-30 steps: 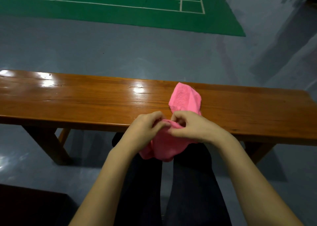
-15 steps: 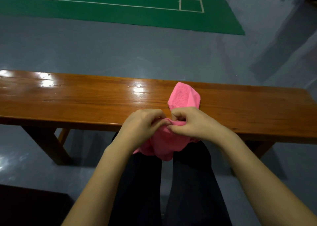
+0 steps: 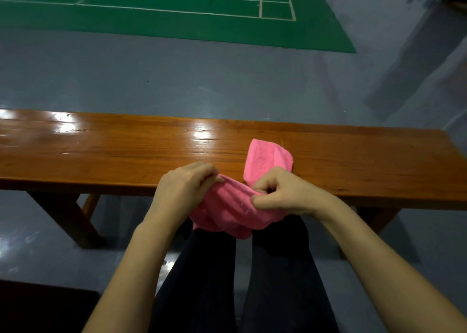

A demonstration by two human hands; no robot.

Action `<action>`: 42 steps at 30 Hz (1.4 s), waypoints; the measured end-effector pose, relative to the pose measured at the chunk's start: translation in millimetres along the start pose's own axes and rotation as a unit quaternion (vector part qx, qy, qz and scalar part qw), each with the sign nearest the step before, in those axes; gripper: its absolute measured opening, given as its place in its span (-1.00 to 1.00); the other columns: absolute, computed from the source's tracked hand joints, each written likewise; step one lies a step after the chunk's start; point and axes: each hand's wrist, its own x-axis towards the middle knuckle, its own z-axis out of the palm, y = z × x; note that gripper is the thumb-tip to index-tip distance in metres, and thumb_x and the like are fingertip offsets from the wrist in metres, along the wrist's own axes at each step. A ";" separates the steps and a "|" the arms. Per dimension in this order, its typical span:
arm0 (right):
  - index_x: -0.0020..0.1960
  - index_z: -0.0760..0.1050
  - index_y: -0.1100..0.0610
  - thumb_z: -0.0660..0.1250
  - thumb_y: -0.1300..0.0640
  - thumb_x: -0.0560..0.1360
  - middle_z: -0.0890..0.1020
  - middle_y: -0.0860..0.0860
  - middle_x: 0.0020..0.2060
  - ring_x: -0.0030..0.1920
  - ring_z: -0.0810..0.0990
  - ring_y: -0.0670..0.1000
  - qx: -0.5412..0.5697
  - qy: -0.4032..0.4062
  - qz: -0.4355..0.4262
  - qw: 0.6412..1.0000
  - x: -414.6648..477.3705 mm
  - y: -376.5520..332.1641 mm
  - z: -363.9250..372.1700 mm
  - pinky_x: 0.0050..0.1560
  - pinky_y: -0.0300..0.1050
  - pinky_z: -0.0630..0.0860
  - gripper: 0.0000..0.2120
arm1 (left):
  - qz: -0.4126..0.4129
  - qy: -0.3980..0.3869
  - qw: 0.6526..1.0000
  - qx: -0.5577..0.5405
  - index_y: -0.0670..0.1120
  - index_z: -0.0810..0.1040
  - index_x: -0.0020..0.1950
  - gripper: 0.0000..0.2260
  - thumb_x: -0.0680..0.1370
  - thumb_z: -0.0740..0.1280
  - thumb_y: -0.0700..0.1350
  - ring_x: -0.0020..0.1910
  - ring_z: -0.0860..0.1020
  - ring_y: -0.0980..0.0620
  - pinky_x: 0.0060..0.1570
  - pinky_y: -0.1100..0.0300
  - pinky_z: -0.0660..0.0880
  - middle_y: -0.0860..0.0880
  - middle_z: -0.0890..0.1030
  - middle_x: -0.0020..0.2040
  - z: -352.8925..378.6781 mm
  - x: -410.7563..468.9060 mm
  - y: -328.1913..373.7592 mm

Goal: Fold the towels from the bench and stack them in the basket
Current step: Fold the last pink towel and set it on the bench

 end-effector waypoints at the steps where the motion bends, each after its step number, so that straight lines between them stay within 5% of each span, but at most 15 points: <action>1: -0.50 0.23 0.13 0.27 0.29 0.30 0.24 -0.02 -0.56 -0.53 0.21 -0.10 0.015 -0.004 0.000 1.000 -1.0 0.7 0.4 -0.48 -0.21 0.14 -0.71 | 0.010 0.000 1.000 0.001 -0.01 0.57 -0.20 -0.70 0.48 0.18 0.16 -0.33 0.54 0.03 -0.43 0.20 0.41 0.10 0.58 -0.27 -0.4 0.5 0.5; 7: -0.49 0.21 0.00 0.24 0.28 0.29 0.24 -0.17 -0.54 -0.52 0.19 -0.20 0.119 0.092 -0.021 0.988 0.5 8.4 4.4 -0.48 -0.32 0.13 -0.69 | 0.022 0.028 0.999 -0.019 -0.08 0.60 -0.20 -0.69 0.50 0.22 0.12 -0.31 0.57 -0.01 -0.41 0.13 0.50 0.03 0.61 -0.25 -8.5 3.5 -3.0; 13: -0.43 0.21 0.04 0.34 0.24 0.38 0.34 -0.09 -0.48 -0.44 0.30 -0.15 -0.237 0.150 0.041 0.959 -2.9 15.6 -0.1 -0.38 -0.18 0.21 -0.65 | 0.036 0.032 0.999 0.009 -0.11 0.62 -0.16 -0.67 0.52 0.21 0.09 -0.32 0.58 -0.03 -0.40 0.10 0.52 0.01 0.63 -0.23 -23.0 -3.6 -10.8; 16: -0.38 0.32 0.00 0.38 0.34 0.39 0.49 -0.14 -0.32 -0.31 0.43 -0.23 -0.118 0.150 0.003 0.982 -7.3 6.3 1.8 -0.26 -0.34 0.35 -0.64 | 0.030 0.025 0.999 0.014 -0.09 0.63 -0.15 -0.67 0.52 0.21 0.11 -0.34 0.58 -0.05 -0.43 0.06 0.52 0.01 0.62 -0.24 -22.4 -7.4 -11.0; 21: -0.16 0.55 0.18 0.37 0.28 0.49 0.59 0.08 -0.18 -0.16 0.57 -0.05 0.068 0.090 -0.019 0.993 -16.8 -5.6 -4.9 -0.12 -0.28 0.50 -0.94 | 0.028 0.024 0.999 0.020 -0.09 0.64 -0.12 -0.68 0.52 0.21 0.10 -0.31 0.60 -0.06 -0.41 0.08 0.53 0.01 0.63 -0.22 -25.8 -8.2 -10.9; 26: -0.04 0.66 0.02 0.41 0.19 0.47 0.64 0.12 -0.14 -0.17 0.56 -0.05 -0.027 0.117 0.030 0.992 -15.6 -0.7 -6.6 -0.12 -0.25 0.47 -0.88 | 0.035 0.021 0.999 0.022 -0.13 0.64 -0.12 -0.67 0.52 0.20 0.06 -0.32 0.60 -0.09 -0.42 0.08 0.53 -0.02 0.63 -0.23 -28.7 -7.2 -8.1; 30: -0.20 0.56 -0.07 0.42 0.14 0.46 0.55 -0.14 -0.33 -0.31 0.47 -0.25 -0.129 0.110 0.053 0.984 -13.7 1.3 -2.1 -0.24 -0.39 0.39 -0.87 | 0.032 0.021 0.999 0.020 -0.12 0.64 -0.13 -0.67 0.52 0.20 0.07 -0.32 0.60 -0.09 -0.43 0.06 0.53 -0.02 0.62 -0.24 -29.5 -7.1 -6.8; 33: -0.28 0.47 0.02 0.38 0.13 0.49 0.54 -0.11 -0.29 -0.25 0.49 -0.21 -0.086 0.131 -0.016 0.987 -17.2 4.7 1.7 -0.17 -0.28 0.44 -0.81 | 0.033 0.011 0.999 0.027 -0.11 0.63 -0.14 -0.66 0.52 0.19 0.09 -0.33 0.59 -0.08 -0.43 0.07 0.52 -0.01 0.62 -0.24 -31.3 -7.9 -6.9; 36: -0.23 0.45 0.12 0.33 0.10 0.49 0.55 0.13 -0.22 -0.25 0.50 -0.01 -0.051 0.157 -0.089 0.982 -19.5 5.4 6.0 -0.21 -0.06 0.43 -0.84 | -0.021 -0.026 0.999 0.038 -0.05 0.63 -0.13 -0.71 0.50 0.28 0.14 -0.29 0.57 -0.02 -0.38 0.13 0.48 0.09 0.57 -0.20 -31.5 -8.9 -6.4; 38: -0.19 0.48 0.08 0.34 0.02 0.50 0.57 0.10 -0.21 -0.21 0.54 0.04 -0.080 0.174 -0.121 0.974 -17.9 5.2 10.3 -0.18 -0.01 0.47 -0.84 | -0.063 -0.075 0.995 -0.023 0.05 0.63 0.06 -0.75 0.44 0.39 0.11 -0.19 0.55 0.12 -0.22 0.16 0.48 0.20 0.52 -0.03 -29.4 -9.9 3.0; 40: -0.16 0.52 0.06 0.38 0.02 0.49 0.58 -0.05 -0.24 -0.20 0.55 -0.07 -0.111 0.191 -0.151 0.964 -16.8 3.5 12.6 -0.18 -0.14 0.48 -0.87 | -0.095 -0.147 0.961 -0.215 0.18 0.45 0.31 -0.49 0.37 0.46 0.09 -0.08 0.54 0.27 -0.04 0.22 0.50 0.28 0.51 0.15 -26.1 -6.7 23.8; 42: -0.14 0.57 0.10 0.38 -0.01 0.47 0.57 -0.15 -0.25 -0.21 0.56 -0.15 -0.145 0.206 -0.175 0.952 -15.9 1.5 13.7 -0.18 -0.26 0.47 -0.83 | -0.057 -0.184 0.929 -0.317 0.25 0.44 0.25 -0.52 0.39 0.49 0.01 0.01 0.54 0.33 0.02 0.30 0.49 0.31 0.56 0.12 -18.4 -4.5 45.5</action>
